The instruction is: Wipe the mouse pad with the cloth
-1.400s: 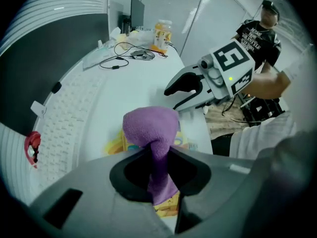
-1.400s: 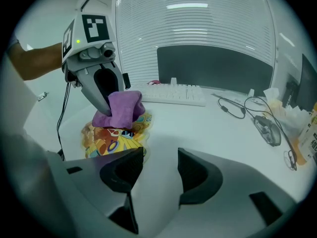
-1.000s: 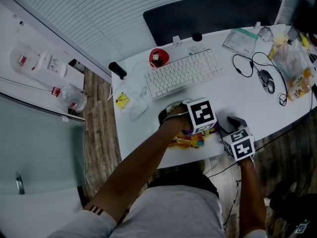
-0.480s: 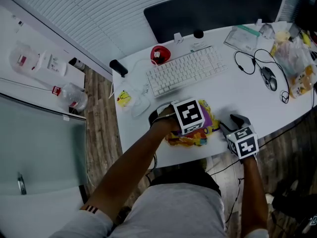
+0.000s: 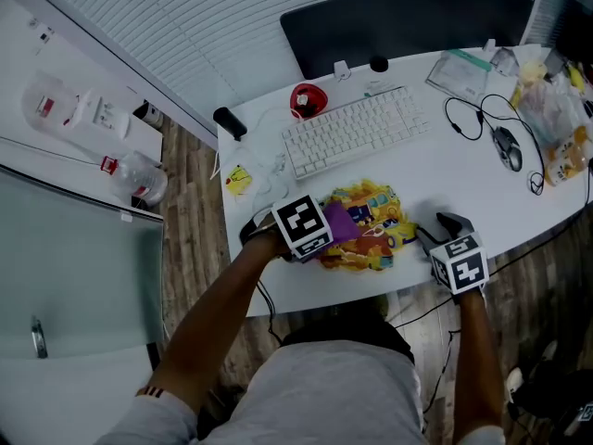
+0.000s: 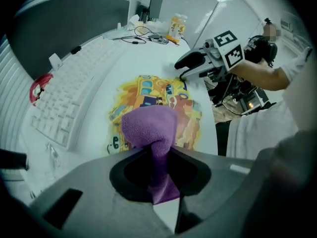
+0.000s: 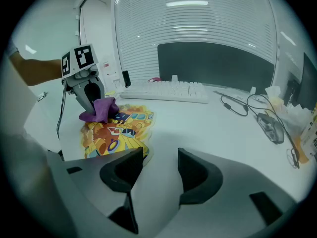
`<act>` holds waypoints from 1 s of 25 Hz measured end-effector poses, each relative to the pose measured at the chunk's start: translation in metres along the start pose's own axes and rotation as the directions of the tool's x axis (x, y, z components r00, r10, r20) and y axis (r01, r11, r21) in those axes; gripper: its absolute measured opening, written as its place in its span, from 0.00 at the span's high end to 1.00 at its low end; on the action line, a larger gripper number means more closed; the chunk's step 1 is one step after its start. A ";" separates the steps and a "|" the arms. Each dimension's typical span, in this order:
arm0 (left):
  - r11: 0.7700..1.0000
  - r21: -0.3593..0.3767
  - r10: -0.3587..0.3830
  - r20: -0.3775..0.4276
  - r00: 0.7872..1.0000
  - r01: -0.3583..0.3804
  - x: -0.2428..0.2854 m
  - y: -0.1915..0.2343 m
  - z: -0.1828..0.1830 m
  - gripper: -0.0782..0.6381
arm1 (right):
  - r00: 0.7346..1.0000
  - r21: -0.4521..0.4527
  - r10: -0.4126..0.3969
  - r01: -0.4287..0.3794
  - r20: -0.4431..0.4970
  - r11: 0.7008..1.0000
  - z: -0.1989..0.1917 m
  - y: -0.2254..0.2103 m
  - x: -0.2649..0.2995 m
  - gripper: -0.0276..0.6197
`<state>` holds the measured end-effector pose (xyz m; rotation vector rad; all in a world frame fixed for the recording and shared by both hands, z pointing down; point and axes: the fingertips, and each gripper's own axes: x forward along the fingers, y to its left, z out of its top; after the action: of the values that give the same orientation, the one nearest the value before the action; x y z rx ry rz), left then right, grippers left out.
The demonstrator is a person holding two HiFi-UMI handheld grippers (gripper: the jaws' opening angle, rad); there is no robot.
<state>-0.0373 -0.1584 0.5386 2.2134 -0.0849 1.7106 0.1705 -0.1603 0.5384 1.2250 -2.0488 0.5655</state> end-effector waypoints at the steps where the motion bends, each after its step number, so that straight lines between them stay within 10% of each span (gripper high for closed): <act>1: 1.000 -0.011 0.003 0.002 1.000 -0.003 -0.002 0.001 -0.006 0.78 | 1.000 -0.002 0.000 0.000 -0.001 1.000 0.000 0.000 0.000 0.65; 10: 0.999 -0.020 0.039 0.034 0.999 -0.039 -0.019 -0.004 -0.013 0.78 | 1.000 -0.026 0.000 0.000 -0.011 1.000 0.001 0.001 -0.001 0.65; 25: 0.970 0.236 -0.074 0.045 0.996 0.062 0.010 -0.089 0.101 0.78 | 0.999 0.021 -0.001 0.000 0.043 1.000 0.015 -0.022 -0.011 0.65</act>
<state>0.0817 -0.1033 0.5062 2.3993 0.1883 1.7007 0.1891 -0.1737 0.5205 1.2599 -2.0827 0.5662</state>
